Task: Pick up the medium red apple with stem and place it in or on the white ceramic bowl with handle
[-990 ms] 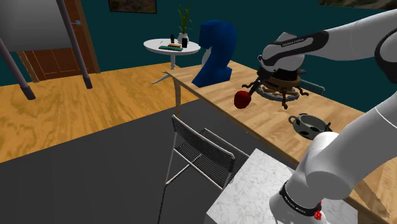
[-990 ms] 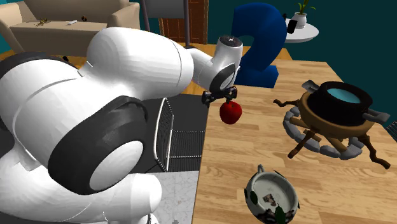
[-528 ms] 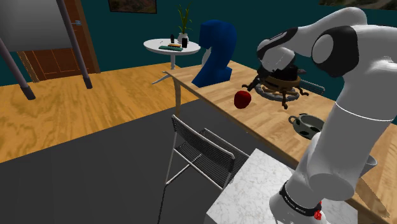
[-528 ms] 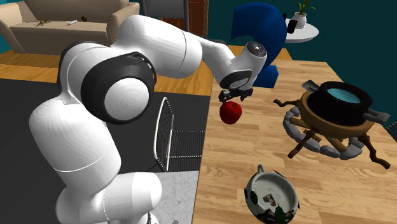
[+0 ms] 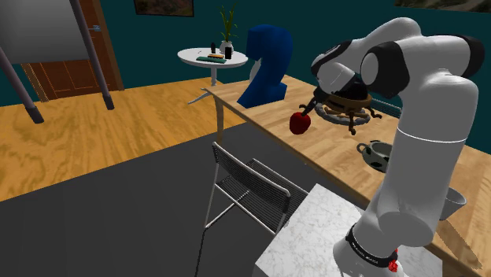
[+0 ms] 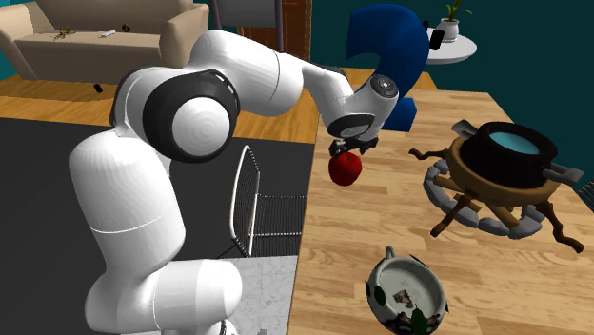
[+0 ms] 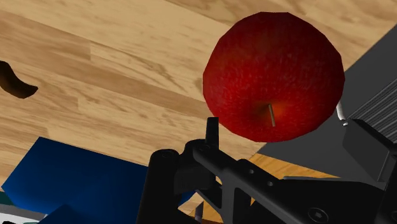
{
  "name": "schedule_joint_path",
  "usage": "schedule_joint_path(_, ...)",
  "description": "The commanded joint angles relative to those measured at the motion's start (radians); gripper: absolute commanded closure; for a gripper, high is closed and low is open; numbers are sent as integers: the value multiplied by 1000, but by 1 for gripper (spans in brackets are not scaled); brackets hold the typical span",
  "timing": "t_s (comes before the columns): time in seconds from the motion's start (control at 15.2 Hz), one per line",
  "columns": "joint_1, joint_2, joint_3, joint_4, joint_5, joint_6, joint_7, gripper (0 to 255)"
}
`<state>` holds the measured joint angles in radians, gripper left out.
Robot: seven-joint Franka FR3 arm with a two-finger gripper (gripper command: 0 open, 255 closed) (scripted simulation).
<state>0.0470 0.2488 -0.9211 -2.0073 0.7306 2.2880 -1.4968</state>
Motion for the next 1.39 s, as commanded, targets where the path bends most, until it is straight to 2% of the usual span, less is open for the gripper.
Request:
schedule_joint_path(0.0, -8, 18, 11, 0, 23, 8, -14, 0)
schedule_joint_path(0.46, -8, 18, 11, 0, 23, 7, -14, 0)
schedule_joint_path(0.53, -8, 18, 11, 0, 23, 7, -14, 255)
schedule_joint_path(1.12, -8, 18, 11, 0, 23, 8, -14, 255)
schedule_joint_path(1.32, 7, -8, -6, 13, -16, -12, 19, 255)
